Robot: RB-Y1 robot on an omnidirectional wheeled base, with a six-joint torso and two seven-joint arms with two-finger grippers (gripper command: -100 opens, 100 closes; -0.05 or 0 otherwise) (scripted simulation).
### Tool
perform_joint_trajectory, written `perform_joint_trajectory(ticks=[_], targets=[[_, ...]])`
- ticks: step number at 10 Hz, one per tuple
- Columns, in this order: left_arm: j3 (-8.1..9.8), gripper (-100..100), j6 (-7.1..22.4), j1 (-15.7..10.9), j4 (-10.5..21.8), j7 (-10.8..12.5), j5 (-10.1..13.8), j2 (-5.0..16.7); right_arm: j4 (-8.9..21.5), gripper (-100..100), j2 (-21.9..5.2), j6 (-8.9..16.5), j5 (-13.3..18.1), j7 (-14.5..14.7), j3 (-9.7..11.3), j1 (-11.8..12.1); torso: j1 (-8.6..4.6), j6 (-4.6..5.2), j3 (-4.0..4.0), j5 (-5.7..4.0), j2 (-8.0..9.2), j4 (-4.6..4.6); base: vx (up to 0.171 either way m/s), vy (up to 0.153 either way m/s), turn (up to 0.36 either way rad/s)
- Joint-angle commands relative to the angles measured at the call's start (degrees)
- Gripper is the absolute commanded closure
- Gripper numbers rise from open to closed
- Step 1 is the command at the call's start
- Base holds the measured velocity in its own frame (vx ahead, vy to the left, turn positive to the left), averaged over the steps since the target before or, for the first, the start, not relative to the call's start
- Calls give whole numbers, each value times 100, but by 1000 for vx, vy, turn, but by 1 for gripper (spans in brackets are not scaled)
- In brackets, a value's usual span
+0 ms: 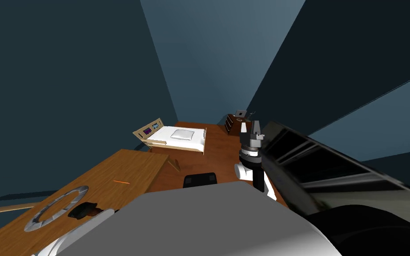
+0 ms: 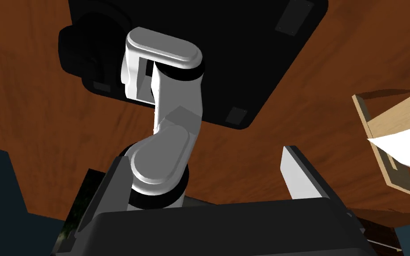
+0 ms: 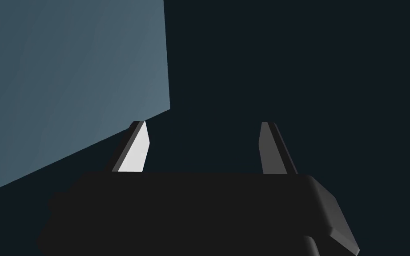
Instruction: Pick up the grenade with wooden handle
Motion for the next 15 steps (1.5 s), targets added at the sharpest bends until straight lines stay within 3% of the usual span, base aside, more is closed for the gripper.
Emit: perform_joint_trajectory(ticks=[1,2,3,6,10,14,15], targets=[[-80,-100,48,-24,238,-159,-286,127,0,0,0,0,0,0,0,0,0,0,0,0,0,0,-20,22,-216],[-80,-100,48,-24,238,-159,-392,127,0,0,0,0,0,0,0,-1,4,4,1,0,2,0,-15,27,-74],[-148,-100,84,-76,440,-247,-645,231,0,0,0,0,0,0,0,0,4,-1,0,0,0,0,-12,40,-129],[-213,-100,121,-125,646,-326,-951,320,0,0,0,0,0,0,0,0,15,2,-1,3,-2,0,-9,52,-106],[-430,-100,254,-275,1468,-519,-1790,509,0,0,-2,0,0,0,-1,0,68,3,-6,15,-12,-2,12,174,-163],[-540,-100,281,-297,1818,-545,-2048,456,0,0,-2,0,0,0,-2,1,80,-1,-16,19,-28,-6,48,206,-52],[-518,-100,261,-337,1867,-659,-1950,426,0,0,-2,0,0,0,-2,2,69,-1,-18,18,-31,-7,27,77,-16]])
